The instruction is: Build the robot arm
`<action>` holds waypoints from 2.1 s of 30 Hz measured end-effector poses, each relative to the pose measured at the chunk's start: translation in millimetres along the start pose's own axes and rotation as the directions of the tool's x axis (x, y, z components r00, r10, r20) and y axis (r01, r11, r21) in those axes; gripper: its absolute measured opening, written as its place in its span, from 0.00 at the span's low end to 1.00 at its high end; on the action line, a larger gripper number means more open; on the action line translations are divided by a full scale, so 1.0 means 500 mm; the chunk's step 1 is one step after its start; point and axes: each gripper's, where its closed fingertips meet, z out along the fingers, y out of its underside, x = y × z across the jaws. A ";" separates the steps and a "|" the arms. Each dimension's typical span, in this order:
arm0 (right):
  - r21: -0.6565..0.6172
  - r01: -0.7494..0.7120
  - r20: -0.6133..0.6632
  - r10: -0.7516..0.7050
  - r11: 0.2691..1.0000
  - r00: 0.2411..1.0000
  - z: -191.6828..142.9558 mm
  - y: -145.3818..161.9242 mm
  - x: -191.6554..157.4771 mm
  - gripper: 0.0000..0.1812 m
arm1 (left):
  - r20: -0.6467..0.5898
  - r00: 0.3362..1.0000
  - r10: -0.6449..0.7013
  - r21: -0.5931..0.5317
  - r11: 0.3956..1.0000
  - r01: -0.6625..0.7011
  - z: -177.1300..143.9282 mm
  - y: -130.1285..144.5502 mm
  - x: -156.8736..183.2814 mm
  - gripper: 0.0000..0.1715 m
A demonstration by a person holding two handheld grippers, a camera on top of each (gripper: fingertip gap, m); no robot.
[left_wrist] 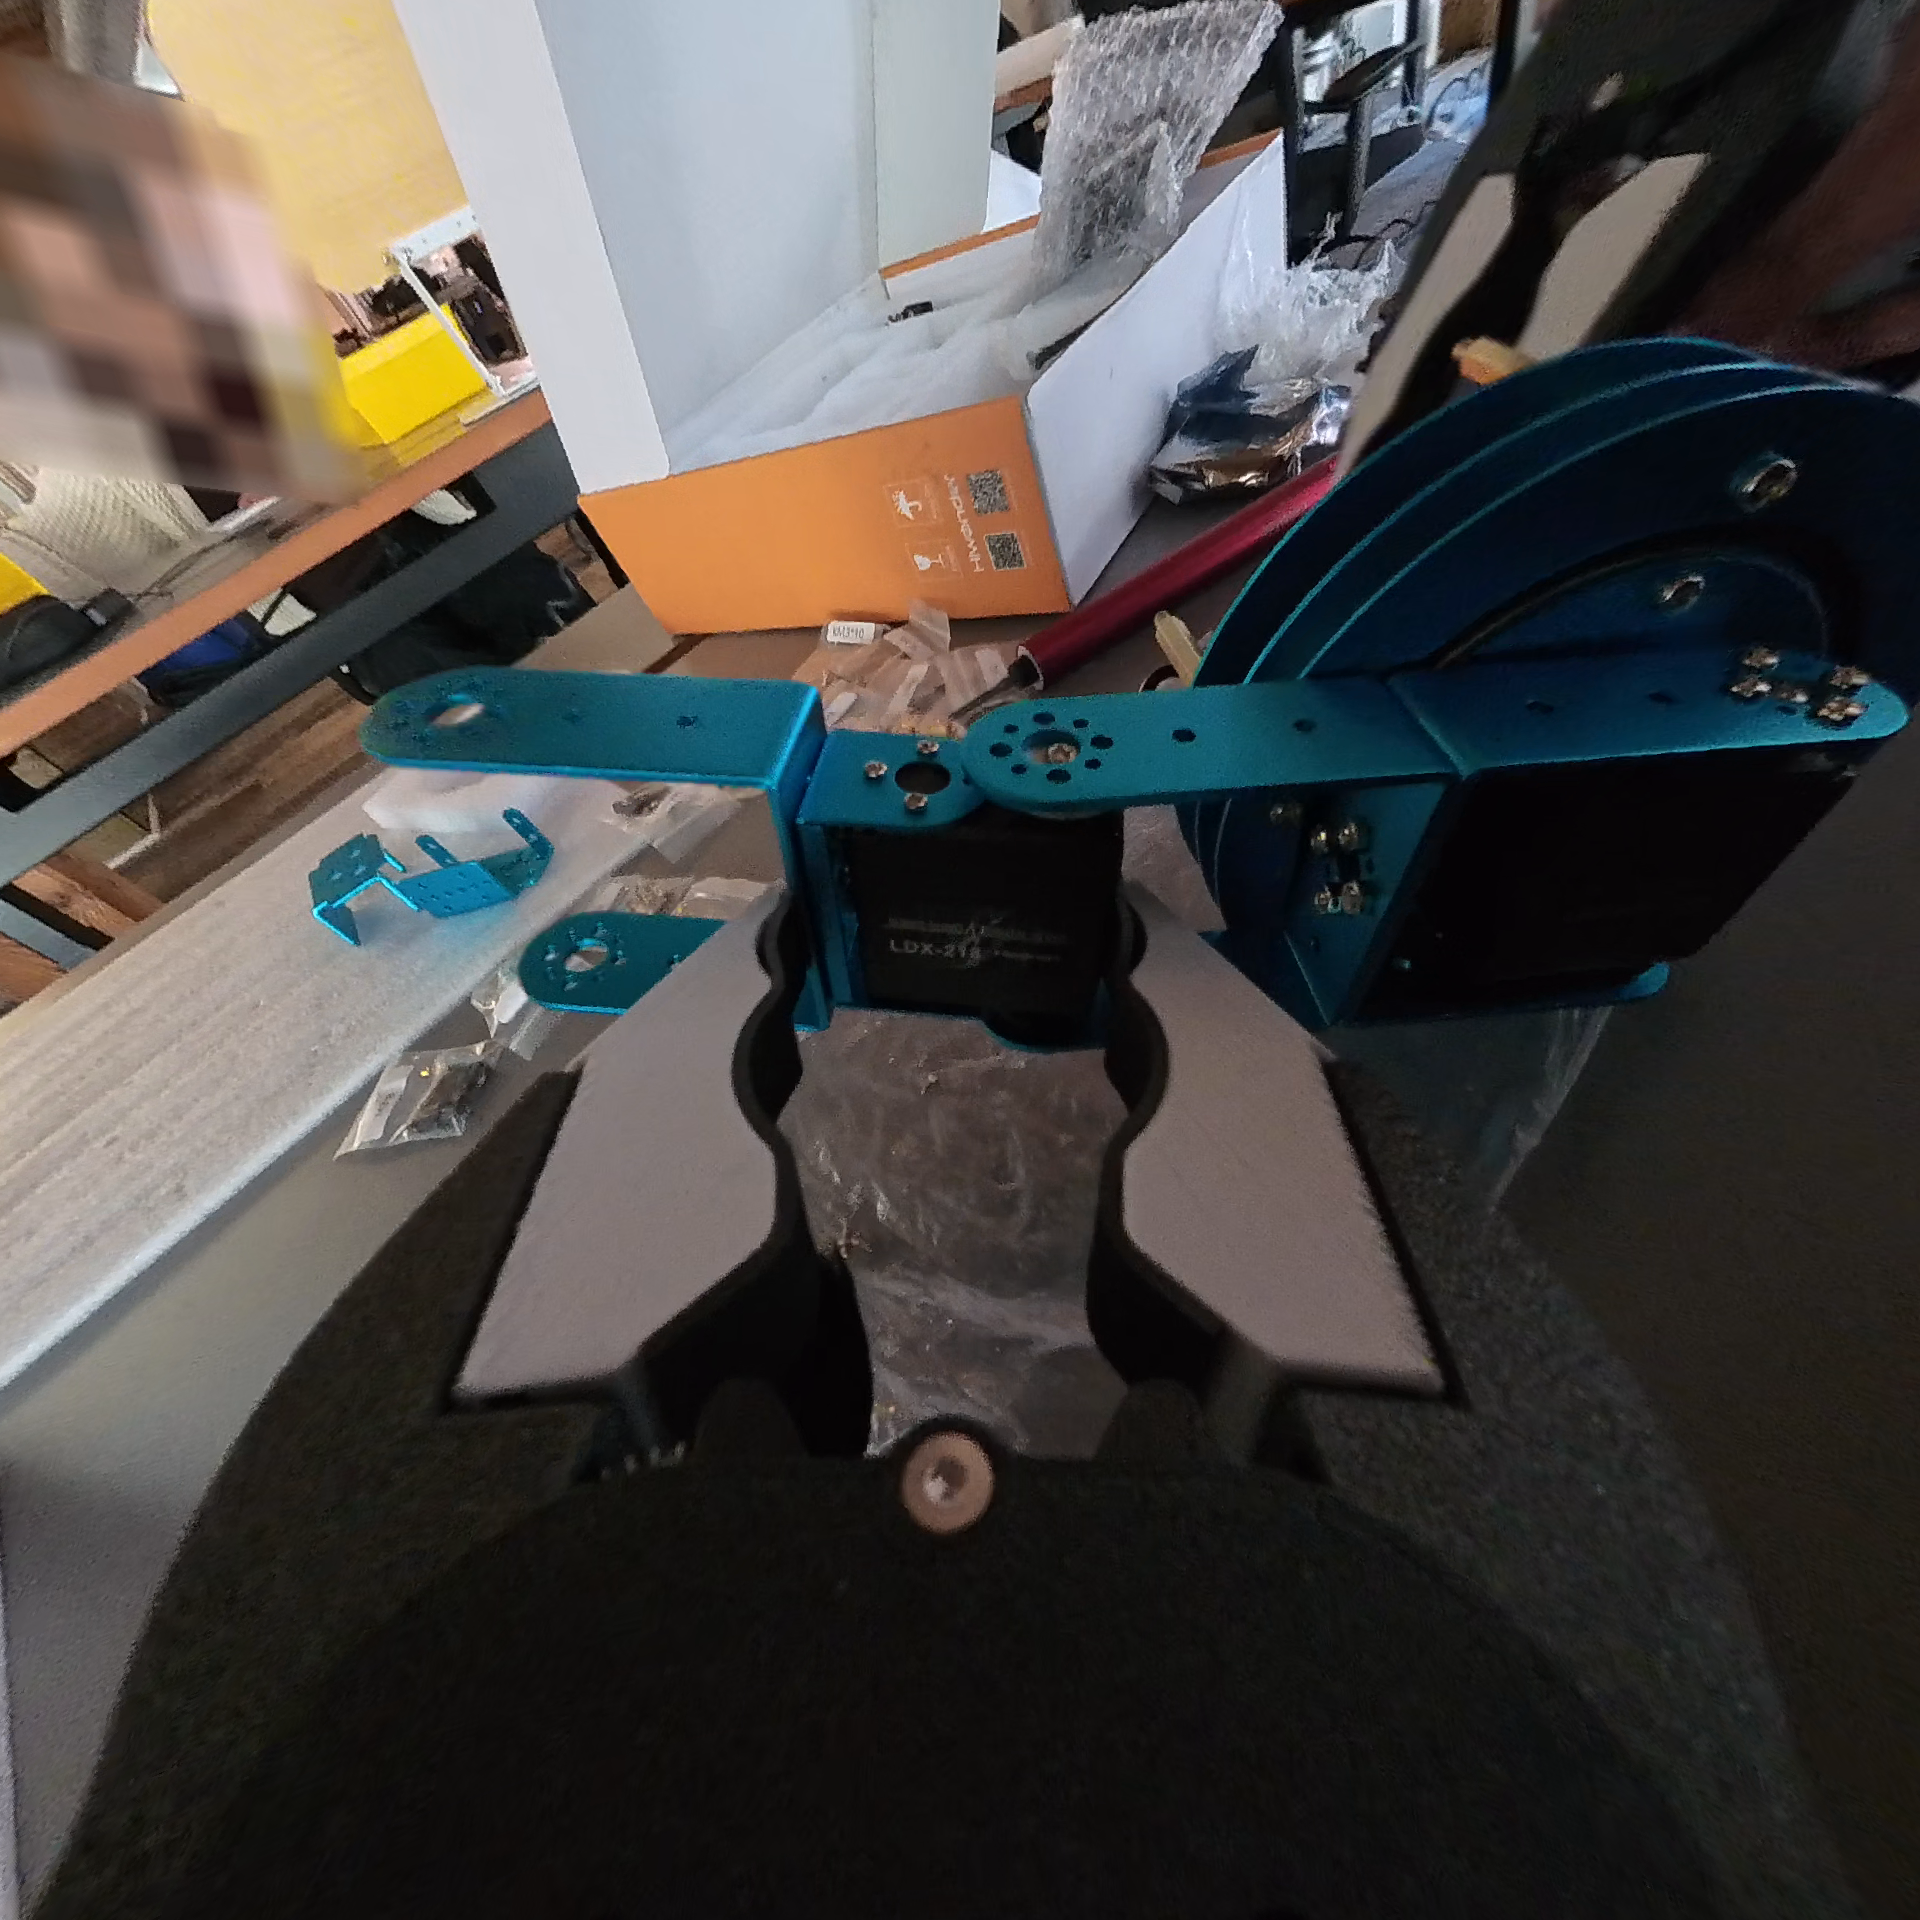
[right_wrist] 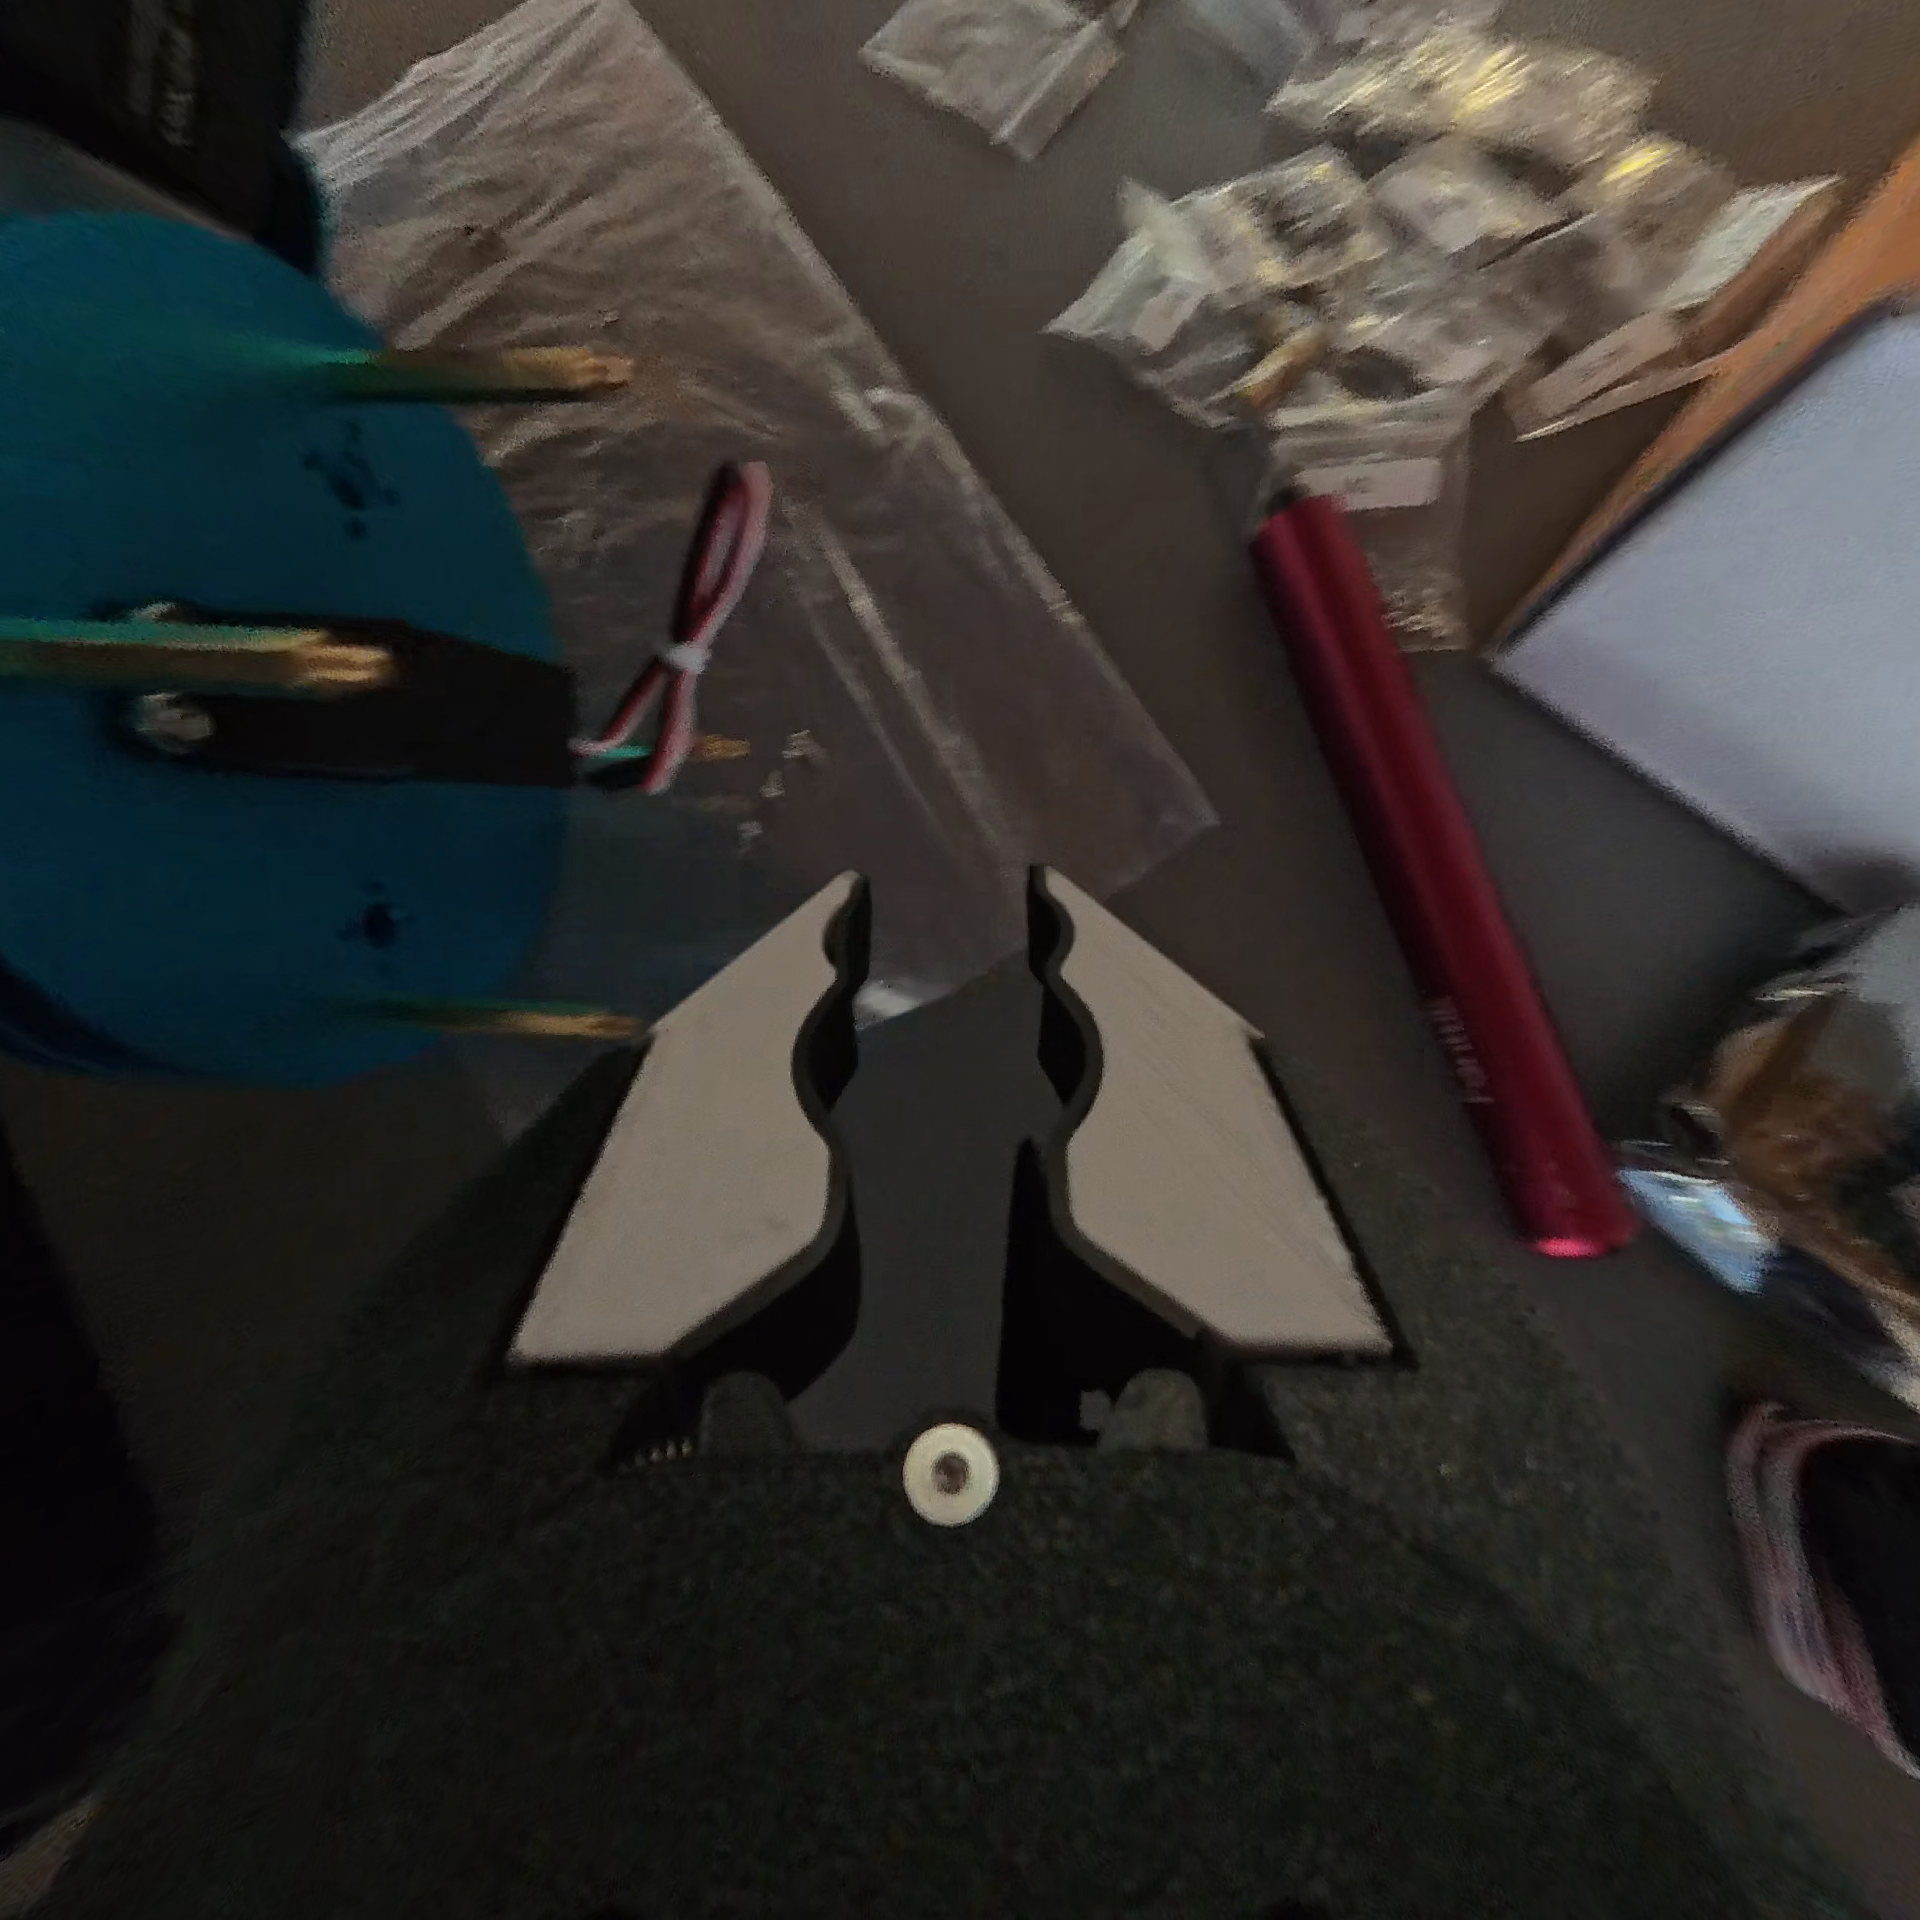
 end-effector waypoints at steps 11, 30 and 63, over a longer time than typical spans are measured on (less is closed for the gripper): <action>0.357 -0.057 0.166 -0.003 0.932 0.986 -0.038 -0.156 0.016 0.21 | -0.016 0.999 -0.052 -0.034 0.998 0.052 0.004 0.019 -0.006 0.33; 0.188 0.108 -0.082 -0.094 0.976 0.992 -0.022 -0.176 -0.232 0.43 | -0.011 0.973 -0.229 -0.244 0.945 0.219 -0.003 0.091 -0.012 0.33; 0.259 0.106 -0.138 -0.072 0.960 0.988 -0.031 -0.217 -0.229 0.36 | 0.027 0.986 -0.163 -0.311 0.936 0.163 -0.035 0.122 -0.017 0.40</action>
